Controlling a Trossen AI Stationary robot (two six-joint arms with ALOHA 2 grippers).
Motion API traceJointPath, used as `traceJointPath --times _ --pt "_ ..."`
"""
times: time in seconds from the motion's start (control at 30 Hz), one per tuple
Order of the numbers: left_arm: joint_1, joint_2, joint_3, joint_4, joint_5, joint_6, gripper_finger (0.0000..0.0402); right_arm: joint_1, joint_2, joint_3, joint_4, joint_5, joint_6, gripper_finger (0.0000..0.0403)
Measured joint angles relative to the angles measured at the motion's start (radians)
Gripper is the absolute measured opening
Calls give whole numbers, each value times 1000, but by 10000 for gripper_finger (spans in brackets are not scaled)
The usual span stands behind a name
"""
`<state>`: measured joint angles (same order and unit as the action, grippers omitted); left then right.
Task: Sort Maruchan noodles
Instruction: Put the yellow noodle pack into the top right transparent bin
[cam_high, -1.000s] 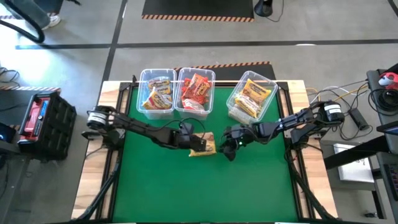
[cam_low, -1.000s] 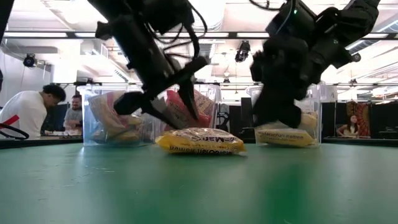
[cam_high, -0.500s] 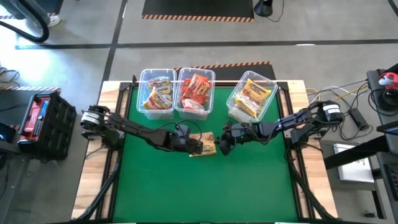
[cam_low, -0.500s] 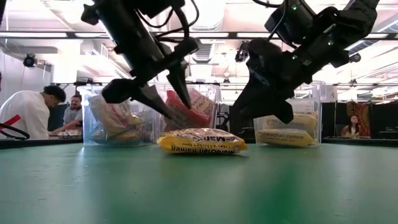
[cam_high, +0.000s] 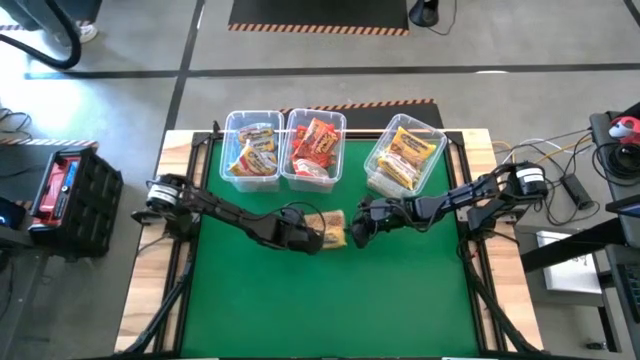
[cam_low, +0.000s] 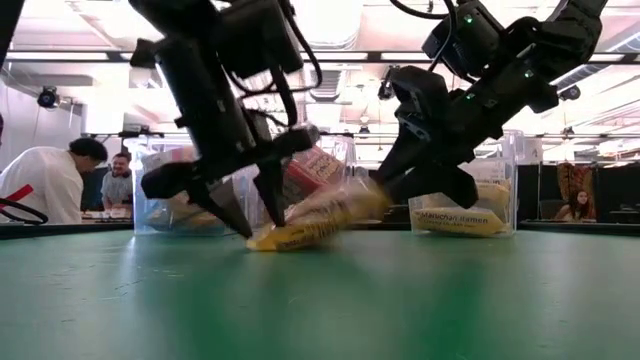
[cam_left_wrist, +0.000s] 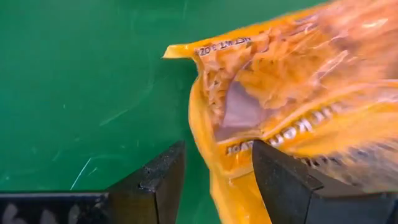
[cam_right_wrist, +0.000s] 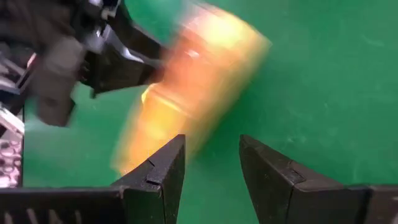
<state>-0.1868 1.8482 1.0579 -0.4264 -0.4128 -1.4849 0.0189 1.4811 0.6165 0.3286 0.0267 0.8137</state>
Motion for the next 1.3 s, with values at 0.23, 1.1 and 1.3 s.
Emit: traceJointPath --times 0.23,1.1,1.3 --pt "-1 43 1 -8 15 -8 168 0 1 0 -26 -41 111 144" --pt "0 46 -3 -34 32 -7 161 0 9 61 3 -50 90 278" --pt "1 56 -3 -42 38 -28 142 0 7 61 -4 -50 103 277"
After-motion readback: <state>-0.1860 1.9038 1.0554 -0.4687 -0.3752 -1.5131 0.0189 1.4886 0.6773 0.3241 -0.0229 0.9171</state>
